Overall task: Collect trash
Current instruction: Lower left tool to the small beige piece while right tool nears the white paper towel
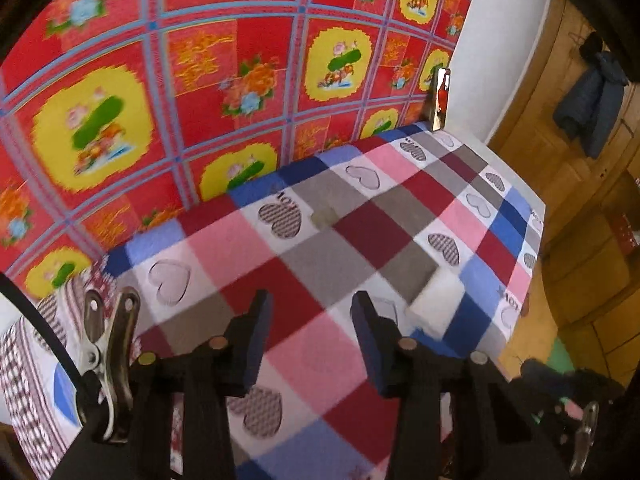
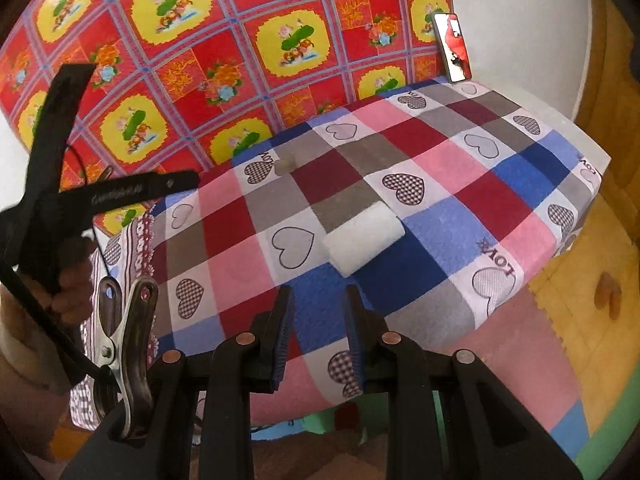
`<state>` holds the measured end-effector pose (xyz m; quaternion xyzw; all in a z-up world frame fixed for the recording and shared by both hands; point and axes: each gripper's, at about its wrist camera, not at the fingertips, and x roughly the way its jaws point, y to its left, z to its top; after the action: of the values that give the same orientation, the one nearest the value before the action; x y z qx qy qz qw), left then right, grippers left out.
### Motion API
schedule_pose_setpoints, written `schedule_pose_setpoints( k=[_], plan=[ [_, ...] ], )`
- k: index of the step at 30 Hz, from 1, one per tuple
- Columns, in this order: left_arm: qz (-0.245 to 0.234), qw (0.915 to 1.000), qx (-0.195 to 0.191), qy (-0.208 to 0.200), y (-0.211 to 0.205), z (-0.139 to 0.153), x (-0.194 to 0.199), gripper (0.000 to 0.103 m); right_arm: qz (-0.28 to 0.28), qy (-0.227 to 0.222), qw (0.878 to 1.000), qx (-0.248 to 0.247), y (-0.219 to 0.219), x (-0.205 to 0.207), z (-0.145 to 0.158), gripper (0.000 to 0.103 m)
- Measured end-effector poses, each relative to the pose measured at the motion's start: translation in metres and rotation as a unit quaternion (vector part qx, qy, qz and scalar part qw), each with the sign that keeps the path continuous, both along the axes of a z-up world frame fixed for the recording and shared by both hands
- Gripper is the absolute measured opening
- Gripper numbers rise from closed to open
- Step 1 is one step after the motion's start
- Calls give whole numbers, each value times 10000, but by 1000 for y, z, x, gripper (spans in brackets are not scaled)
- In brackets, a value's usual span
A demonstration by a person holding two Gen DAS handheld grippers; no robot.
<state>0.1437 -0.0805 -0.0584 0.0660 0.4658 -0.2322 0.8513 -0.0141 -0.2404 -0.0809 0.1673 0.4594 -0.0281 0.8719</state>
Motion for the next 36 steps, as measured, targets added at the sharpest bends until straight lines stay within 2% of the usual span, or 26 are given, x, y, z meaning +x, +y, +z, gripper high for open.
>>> schedule_pose_setpoints(
  k=[9, 19, 36],
  plan=[
    [220, 9996, 143, 116, -41, -18, 51, 44, 333, 162, 9991, 188, -29, 29, -15, 26],
    [384, 9978, 272, 467, -75, -58, 89, 44, 384, 431, 9977, 344, -55, 44, -39, 28],
    [606, 9947, 430, 707, -99, -99, 117, 44, 174, 628, 9971, 386, -79, 43, -56, 28]
  ],
)
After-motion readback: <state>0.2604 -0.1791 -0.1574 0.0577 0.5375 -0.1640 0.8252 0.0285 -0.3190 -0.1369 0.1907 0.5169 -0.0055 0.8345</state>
